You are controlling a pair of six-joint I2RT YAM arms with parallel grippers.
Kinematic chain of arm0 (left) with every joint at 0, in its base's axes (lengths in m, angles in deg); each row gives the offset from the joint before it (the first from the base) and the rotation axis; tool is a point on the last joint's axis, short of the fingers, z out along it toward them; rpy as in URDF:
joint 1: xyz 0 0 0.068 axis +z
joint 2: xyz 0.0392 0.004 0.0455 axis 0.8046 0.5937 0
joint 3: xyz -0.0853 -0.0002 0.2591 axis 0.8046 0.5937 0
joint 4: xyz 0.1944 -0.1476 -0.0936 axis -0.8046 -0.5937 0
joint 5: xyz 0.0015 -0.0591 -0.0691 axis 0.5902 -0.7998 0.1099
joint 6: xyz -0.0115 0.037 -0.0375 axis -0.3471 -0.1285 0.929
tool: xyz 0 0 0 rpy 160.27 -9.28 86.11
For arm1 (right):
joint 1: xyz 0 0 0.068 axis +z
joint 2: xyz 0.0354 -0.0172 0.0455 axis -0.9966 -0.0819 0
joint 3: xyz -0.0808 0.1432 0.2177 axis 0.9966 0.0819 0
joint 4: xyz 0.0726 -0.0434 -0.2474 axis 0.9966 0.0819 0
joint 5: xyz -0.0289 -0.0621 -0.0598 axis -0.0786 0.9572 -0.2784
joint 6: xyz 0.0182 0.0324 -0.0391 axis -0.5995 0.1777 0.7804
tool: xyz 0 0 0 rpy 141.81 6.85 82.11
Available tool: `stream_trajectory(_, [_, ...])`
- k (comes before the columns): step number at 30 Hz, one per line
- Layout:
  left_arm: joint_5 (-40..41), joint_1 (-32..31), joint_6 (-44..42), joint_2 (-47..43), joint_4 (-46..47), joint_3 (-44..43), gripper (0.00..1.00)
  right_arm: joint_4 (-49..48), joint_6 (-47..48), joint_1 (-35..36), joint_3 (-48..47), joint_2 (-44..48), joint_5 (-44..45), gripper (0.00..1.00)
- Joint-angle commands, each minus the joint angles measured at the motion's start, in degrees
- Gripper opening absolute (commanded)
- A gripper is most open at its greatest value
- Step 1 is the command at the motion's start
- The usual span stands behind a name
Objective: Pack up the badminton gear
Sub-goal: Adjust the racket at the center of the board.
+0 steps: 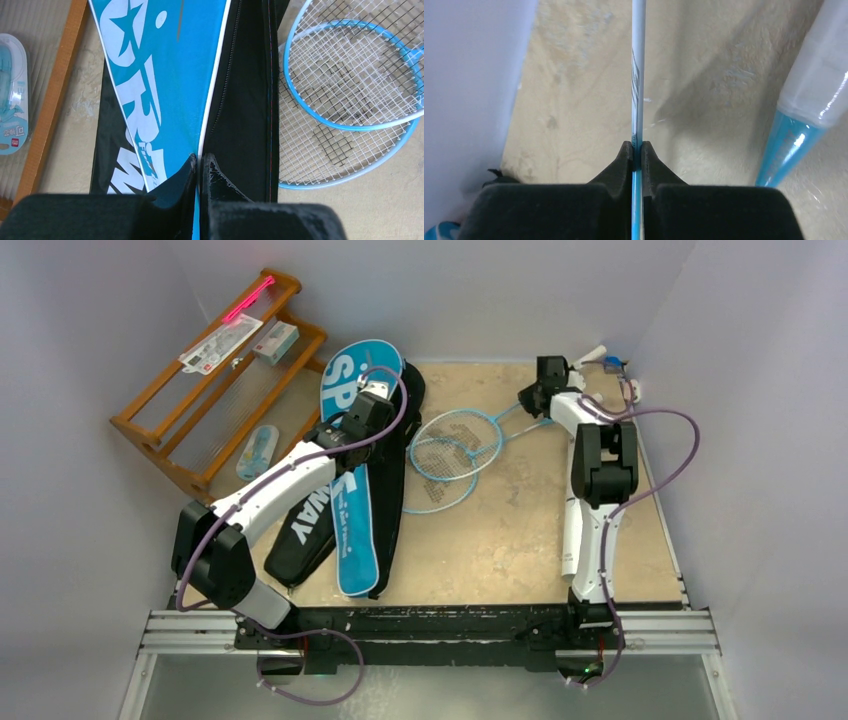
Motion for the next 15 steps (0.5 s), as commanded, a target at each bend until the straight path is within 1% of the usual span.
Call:
stream_trajectory(1, [0.89, 0.73, -1.62, -2.64, 1.48, -0.58, 0.00, -9.97, 5.79, 0.39, 1.09, 11.52, 3.70, 0.00])
stream_trajectory(6, [2.22, 0.99, -1.79, -2.82, 1.54, -0.23, 0.00, -23.53, 12.74, 0.45, 8.71, 22.17, 2.57, 0.00])
stream_trajectory(8, [2.79, 1.13, -1.88, -2.82, 1.54, -0.23, 0.00, -25.22, 16.05, 0.47, 10.10, 25.50, 0.06, 0.00])
stream_trajectory(11, [3.44, 1.38, -2.05, -2.83, 1.39, -0.27, 0.00, -25.10, 21.35, 0.47, 11.92, 30.69, -4.42, 0.00])
stream_trajectory(15, [4.36, 1.72, -2.15, -3.31, 1.36, -0.15, 0.00, -29.38, 27.17, 0.51, 20.42, 39.69, -8.68, 0.00])
